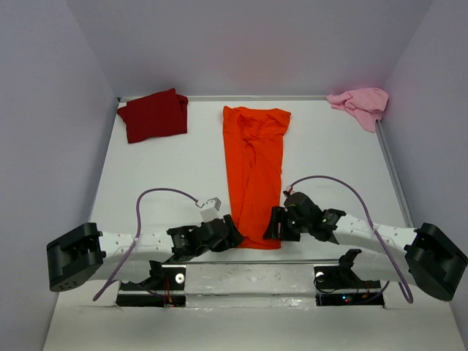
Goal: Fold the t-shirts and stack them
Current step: Fold the tshirt
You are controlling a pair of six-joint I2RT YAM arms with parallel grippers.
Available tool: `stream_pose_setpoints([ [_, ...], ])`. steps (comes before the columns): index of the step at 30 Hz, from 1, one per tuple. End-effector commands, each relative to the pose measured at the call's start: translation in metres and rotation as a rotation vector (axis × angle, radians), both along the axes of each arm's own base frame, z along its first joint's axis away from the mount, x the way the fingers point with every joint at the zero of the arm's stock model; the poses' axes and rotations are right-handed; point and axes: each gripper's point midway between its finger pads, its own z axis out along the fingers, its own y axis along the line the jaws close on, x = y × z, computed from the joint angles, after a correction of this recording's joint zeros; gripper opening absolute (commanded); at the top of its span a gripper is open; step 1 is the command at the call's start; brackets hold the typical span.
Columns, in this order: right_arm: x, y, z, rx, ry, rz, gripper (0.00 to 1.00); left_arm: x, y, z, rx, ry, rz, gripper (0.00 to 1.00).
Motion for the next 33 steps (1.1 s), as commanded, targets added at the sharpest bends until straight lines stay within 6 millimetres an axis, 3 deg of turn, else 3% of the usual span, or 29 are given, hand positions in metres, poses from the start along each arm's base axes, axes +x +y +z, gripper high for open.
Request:
stream_pose_setpoints([
  [1,-0.012,-0.019,-0.020,-0.098,0.047,-0.012,0.65,-0.005,0.028,-0.039,0.121,0.016,0.031,0.68],
  [5,-0.013,-0.020,-0.023,-0.109,0.051,-0.006,0.65,-0.004,0.026,-0.044,0.119,0.017,0.035,0.64],
  [6,-0.013,-0.020,-0.023,-0.111,0.054,-0.005,0.60,-0.003,0.025,-0.046,0.124,0.019,0.035,0.62],
  [7,-0.013,-0.020,-0.023,-0.109,0.053,-0.005,0.56,-0.003,0.023,-0.044,0.121,0.017,0.032,0.52],
  [9,-0.012,-0.020,-0.022,-0.108,0.050,-0.005,0.39,-0.003,0.022,-0.045,0.129,0.014,0.021,0.41],
  [10,-0.012,-0.020,-0.022,-0.109,0.051,-0.005,0.30,-0.003,0.021,-0.044,0.131,0.011,0.018,0.28],
  [11,-0.012,-0.020,-0.022,-0.109,0.049,-0.006,0.19,-0.003,0.020,-0.043,0.131,0.009,0.017,0.22],
  [12,-0.012,-0.020,-0.023,-0.112,0.051,-0.008,0.00,-0.003,0.021,-0.043,0.133,0.008,0.015,0.16],
  [13,-0.012,-0.020,-0.023,-0.111,0.053,-0.006,0.00,-0.004,0.021,-0.043,0.137,0.008,0.014,0.05],
  [15,-0.013,-0.020,-0.023,-0.111,0.056,-0.003,0.00,-0.004,0.023,-0.043,0.144,0.008,0.013,0.00],
  [21,-0.019,-0.020,-0.017,-0.102,0.060,0.011,0.00,-0.010,0.021,-0.035,0.124,0.009,-0.003,0.00],
  [33,-0.025,-0.031,0.040,-0.035,-0.002,-0.020,0.00,-0.028,0.016,0.008,0.038,0.005,-0.028,0.00],
])
